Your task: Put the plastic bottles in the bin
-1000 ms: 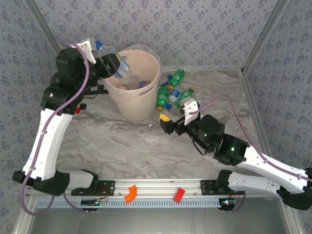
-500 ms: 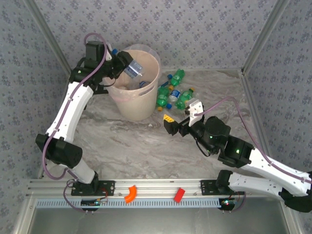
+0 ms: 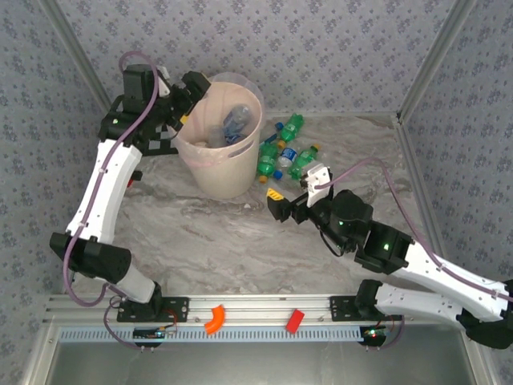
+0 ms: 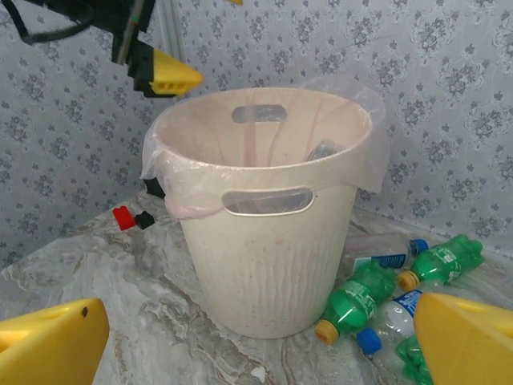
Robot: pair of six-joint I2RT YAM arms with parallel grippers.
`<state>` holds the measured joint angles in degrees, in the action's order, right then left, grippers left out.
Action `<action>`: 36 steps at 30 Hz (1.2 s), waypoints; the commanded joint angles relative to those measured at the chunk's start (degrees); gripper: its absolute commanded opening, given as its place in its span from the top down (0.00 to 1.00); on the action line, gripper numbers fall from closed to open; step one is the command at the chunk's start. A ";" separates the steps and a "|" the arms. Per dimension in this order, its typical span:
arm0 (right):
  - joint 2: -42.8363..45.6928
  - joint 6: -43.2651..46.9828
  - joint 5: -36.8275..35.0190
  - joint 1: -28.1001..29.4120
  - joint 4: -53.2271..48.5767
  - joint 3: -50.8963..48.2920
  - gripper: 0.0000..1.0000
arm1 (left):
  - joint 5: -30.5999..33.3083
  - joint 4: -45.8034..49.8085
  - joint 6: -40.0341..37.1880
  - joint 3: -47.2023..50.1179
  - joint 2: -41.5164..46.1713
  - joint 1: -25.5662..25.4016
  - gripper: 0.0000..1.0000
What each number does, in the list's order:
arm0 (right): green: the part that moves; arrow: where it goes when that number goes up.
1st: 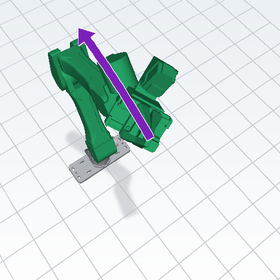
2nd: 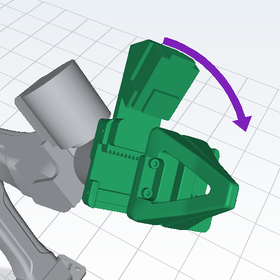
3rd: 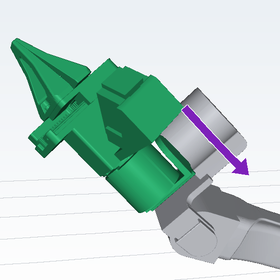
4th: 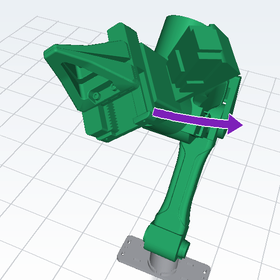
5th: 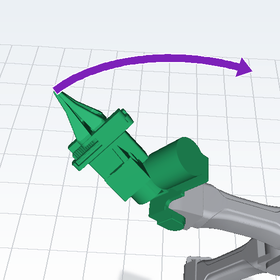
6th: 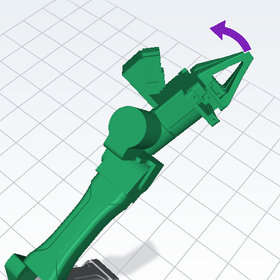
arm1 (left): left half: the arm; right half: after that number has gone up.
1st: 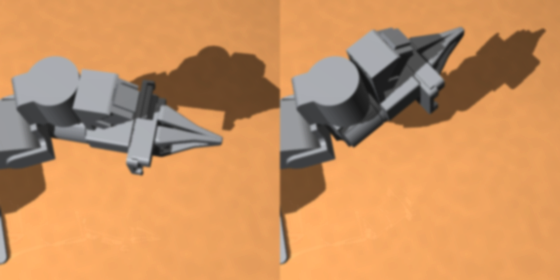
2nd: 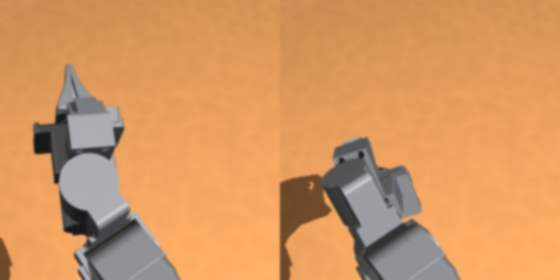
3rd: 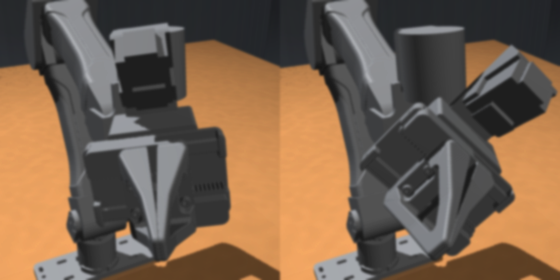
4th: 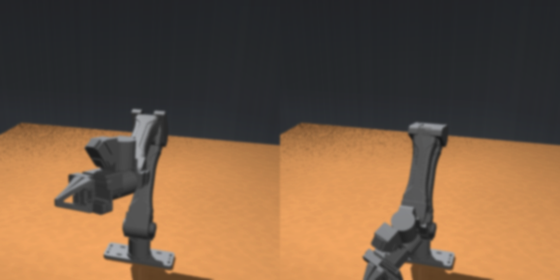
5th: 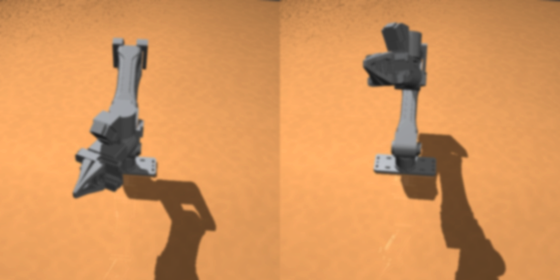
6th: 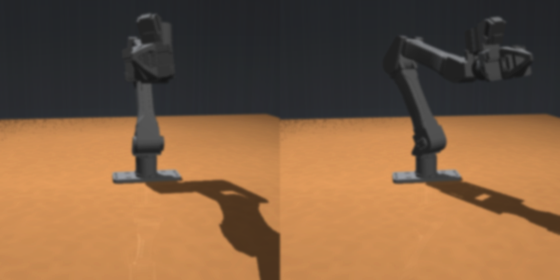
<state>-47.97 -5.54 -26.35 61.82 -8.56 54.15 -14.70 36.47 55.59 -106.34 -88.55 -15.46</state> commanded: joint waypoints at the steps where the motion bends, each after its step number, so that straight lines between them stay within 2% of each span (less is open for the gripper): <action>1: -0.78 -1.81 -0.37 -0.64 -1.22 1.39 0.00 | 0.46 0.55 -2.44 0.93 3.36 0.26 0.00; 7: -3.45 -5.20 -0.39 -4.24 -6.15 4.48 0.00 | 0.55 2.12 -6.10 2.48 6.67 0.18 0.00; 10: -5.28 -8.79 1.31 -8.84 -9.22 5.83 0.01 | 0.54 1.75 -8.01 5.43 9.44 0.02 0.00; 15: -9.09 -13.86 8.49 -17.35 -12.78 7.47 0.01 | 0.71 1.92 -13.37 9.71 14.64 -1.71 0.00; 20: -13.57 -18.15 17.43 -26.98 -14.99 8.62 0.01 | 4.06 4.21 -21.36 13.51 20.79 -6.24 0.00; 24: -17.00 -18.14 18.90 -32.19 -16.32 9.31 0.00 | 9.65 6.42 -28.49 16.65 25.56 -11.53 0.00; 29: -21.83 -18.52 21.71 -39.06 -17.66 10.10 0.10 | 13.83 8.19 -34.05 22.07 30.48 -17.08 0.00; 36: -30.12 -18.05 22.31 -45.41 -18.43 10.85 0.28 | 16.98 7.85 -36.34 30.35 36.90 -22.10 0.00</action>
<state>-75.64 -23.42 -5.06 18.00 -25.17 63.20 -0.23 44.05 22.20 -77.45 -53.65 -36.45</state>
